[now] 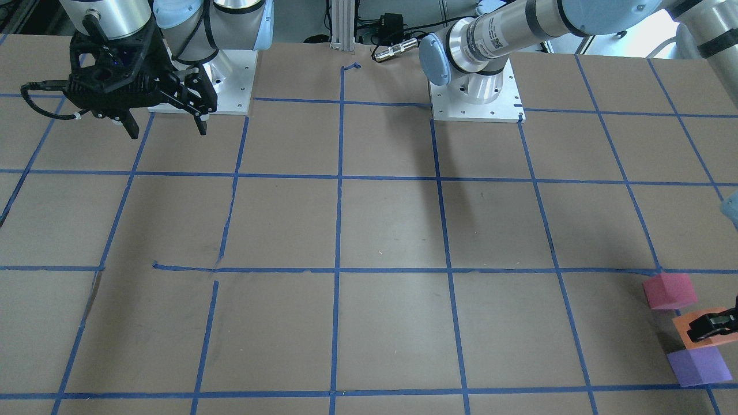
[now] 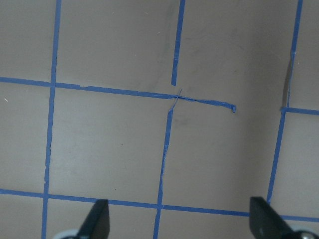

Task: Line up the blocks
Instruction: 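Carry the orange cube with the left gripper toward the purple and pink cubes, then lower the orange cube between the purple and pink cubes and open the left gripper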

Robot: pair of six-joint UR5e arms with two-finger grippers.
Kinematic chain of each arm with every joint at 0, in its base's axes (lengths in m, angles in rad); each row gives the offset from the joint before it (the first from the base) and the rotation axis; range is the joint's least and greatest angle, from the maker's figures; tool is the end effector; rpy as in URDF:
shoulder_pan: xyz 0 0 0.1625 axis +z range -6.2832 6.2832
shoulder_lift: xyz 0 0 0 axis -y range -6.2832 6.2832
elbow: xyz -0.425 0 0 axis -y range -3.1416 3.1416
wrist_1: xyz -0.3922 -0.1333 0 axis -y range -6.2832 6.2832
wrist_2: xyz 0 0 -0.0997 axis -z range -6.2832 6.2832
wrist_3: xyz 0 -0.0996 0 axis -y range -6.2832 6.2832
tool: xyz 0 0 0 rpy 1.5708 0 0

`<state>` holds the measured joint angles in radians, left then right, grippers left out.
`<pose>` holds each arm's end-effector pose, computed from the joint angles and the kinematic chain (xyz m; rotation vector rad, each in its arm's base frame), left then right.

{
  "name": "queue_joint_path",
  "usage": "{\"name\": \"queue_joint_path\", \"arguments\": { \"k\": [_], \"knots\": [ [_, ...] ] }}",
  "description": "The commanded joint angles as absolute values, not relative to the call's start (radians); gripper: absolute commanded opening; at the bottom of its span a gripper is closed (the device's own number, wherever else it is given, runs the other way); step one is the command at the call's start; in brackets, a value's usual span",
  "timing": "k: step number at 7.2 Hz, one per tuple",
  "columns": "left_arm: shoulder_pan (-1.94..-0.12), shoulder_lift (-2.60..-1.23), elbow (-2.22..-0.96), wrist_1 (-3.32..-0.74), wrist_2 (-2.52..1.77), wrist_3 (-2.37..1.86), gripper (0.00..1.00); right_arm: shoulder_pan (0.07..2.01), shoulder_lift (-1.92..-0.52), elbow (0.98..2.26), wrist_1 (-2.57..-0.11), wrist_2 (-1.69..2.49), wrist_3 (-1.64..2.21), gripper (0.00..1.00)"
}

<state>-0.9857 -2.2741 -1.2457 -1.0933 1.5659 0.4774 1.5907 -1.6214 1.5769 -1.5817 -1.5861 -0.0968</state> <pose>0.3018 -0.6978 0.2526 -0.1661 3.0881 -0.1363 0.1412 -0.4727 0.5105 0.1815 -3.1177 0.0856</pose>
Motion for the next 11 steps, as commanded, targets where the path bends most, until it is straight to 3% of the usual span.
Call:
{"name": "queue_joint_path", "arguments": {
  "k": [1, 6, 11],
  "knots": [
    [-0.982, -2.279, -1.252, -1.092, 1.571, 0.479, 0.0, 1.591, -1.621, 1.577, -1.582, -1.586, -0.097, 1.0],
    [-0.982, -2.358, -1.255, -1.037, 1.574, 0.503, 0.0, 1.591, -1.621, 1.577, -1.582, -1.586, -0.097, 1.0],
    [-0.982, -2.353, -1.278, -1.006, 1.575, 0.592, 0.0, 1.589, -1.621, 1.577, -1.582, -1.586, -0.094, 1.0]
  ]
}}
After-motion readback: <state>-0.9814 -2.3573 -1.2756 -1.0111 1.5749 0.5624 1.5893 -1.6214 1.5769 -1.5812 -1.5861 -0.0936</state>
